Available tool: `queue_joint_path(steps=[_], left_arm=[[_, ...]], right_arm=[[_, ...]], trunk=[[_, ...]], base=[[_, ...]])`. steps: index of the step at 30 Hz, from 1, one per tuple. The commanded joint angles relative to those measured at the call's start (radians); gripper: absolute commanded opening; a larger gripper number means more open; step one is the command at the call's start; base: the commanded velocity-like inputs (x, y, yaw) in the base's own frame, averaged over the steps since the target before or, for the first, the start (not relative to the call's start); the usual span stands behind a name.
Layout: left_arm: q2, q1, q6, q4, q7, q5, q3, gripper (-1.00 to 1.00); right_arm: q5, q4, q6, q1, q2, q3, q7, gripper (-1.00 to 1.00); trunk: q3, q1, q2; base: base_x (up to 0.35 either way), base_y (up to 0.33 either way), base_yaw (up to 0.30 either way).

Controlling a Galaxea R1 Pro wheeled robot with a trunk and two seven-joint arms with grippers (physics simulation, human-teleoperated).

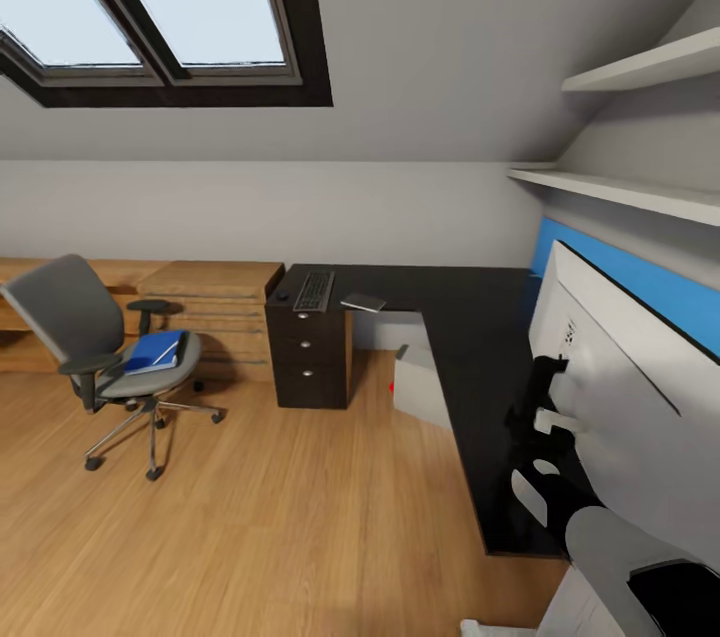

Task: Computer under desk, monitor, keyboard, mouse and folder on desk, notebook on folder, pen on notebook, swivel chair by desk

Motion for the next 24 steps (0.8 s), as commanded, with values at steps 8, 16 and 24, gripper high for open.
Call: queue_joint_path(steps=[8, 16, 24], left_arm=[[0.001, 0.0, -0.002, -0.003, 0.007, 0.006, -0.009, 1.0], [0.001, 0.0, -0.002, -0.006, 0.007, 0.006, -0.009, 1.0], [0.001, 0.0, -0.002, -0.006, 0.007, 0.006, -0.009, 1.0]], right_arm=[[-0.008, 0.0, -0.002, -0.001, -0.001, 0.009, -0.005, 1.0], [-0.008, 0.0, -0.002, -0.001, 0.0, 0.01, -0.004, 1.0], [-0.008, 0.0, -0.002, -0.001, 0.001, 0.011, -0.003, 1.0]], trunk=[[-0.001, 0.0, -0.001], [-0.001, 0.0, -0.001], [-0.001, 0.0, -0.001]], base=[[-0.264, 0.0, 0.0], [-0.051, 0.0, 0.0], [-0.086, -0.023, 0.0]])
